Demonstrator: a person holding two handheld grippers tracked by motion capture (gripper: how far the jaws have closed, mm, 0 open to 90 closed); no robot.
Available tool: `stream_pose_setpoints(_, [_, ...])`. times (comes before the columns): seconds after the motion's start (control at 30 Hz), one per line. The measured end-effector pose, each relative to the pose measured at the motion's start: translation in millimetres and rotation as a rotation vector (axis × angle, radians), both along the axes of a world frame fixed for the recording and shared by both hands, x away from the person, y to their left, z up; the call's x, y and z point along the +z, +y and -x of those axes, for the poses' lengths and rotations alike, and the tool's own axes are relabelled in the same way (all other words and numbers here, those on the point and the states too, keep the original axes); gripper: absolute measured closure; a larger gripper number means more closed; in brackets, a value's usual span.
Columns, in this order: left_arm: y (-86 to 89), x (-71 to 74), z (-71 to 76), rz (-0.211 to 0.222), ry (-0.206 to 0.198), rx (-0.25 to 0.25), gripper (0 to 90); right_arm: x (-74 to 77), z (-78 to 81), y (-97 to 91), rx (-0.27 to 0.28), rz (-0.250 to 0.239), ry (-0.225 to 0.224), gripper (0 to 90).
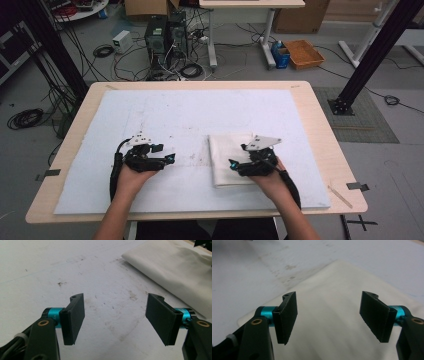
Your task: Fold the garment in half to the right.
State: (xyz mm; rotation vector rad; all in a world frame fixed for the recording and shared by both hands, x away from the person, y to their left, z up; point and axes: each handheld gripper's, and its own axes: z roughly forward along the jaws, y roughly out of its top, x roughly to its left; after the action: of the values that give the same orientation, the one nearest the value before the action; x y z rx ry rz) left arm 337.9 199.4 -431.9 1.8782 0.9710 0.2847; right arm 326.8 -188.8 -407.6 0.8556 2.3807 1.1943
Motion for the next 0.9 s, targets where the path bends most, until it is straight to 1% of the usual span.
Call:
stream_pose_setpoints(0.03, [0.3, 0.1, 0.0, 0.003, 0.0, 0.001, 31.3, 3.0, -1.0, -8.2, -0.017, -0.016, -0.006, 29.1])
stream_pose_setpoints(0.07, [0.8, 0.5, 0.0, 0.003, -0.002, 0.002, 31.2, 7.5, -3.4, -23.9, -0.044, -0.038, -0.017, 27.8])
stream_pose_setpoints(0.1, [1.2, 1.0, 0.0, 0.005, -0.002, 0.002, 30.9, 8.9, -4.6, -30.9, -0.054, -0.048, -0.021, 27.5])
stream_pose_setpoints(0.13, [1.6, 1.6, 0.0, 0.004, -0.004, 0.002, 30.9, 8.9, -4.6, -30.9, -0.054, -0.048, -0.021, 27.5])
stream_pose_setpoints(0.23, [1.7, 5.0, 0.5, 0.004, -0.012, -0.004, 29.5, 8.9, -9.3, -49.4, -0.081, -0.073, -0.035, 24.5])
stream_pose_setpoints(0.33, [2.7, 9.1, 0.7, 0.01, -0.027, -0.014, 28.2, 3.6, -14.3, -62.6, -0.103, -0.102, -0.021, 22.2])
stream_pose_setpoints(0.47, [4.8, 11.9, -0.6, 0.024, -0.046, -0.025, 26.0, -5.9, -21.1, -73.8, -0.109, -0.138, 0.005, 21.4])
stream_pose_setpoints(0.53, [6.3, 12.2, -0.5, 0.028, -0.047, -0.028, 25.4, -8.6, -23.9, -78.5, -0.112, -0.143, 0.008, 21.3])
stream_pose_setpoints(0.6, [8.2, 13.1, -0.4, 0.031, -0.051, -0.032, 24.3, -8.4, -25.9, -83.9, -0.126, -0.145, 0.006, 21.2])
stream_pose_setpoints(0.7, [10.7, 15.1, -1.5, 0.046, -0.061, -0.035, 23.3, -5.2, -25.7, -91.5, -0.137, -0.166, -0.008, 21.2])
stream_pose_setpoints(0.73, [11.1, 15.6, -1.7, 0.051, -0.058, -0.037, 23.0, -4.7, -25.9, -93.7, -0.141, -0.175, -0.011, 21.2])
stream_pose_setpoints(0.87, [12.3, 15.1, -3.2, 0.057, -0.06, -0.056, 22.6, -5.0, -27.5, -98.2, -0.149, -0.186, -0.01, 21.2])
stream_pose_setpoints(0.9, [12.5, 14.9, -3.4, 0.051, -0.063, -0.062, 22.6, -5.6, -28.2, -98.6, -0.147, -0.184, -0.009, 21.2])
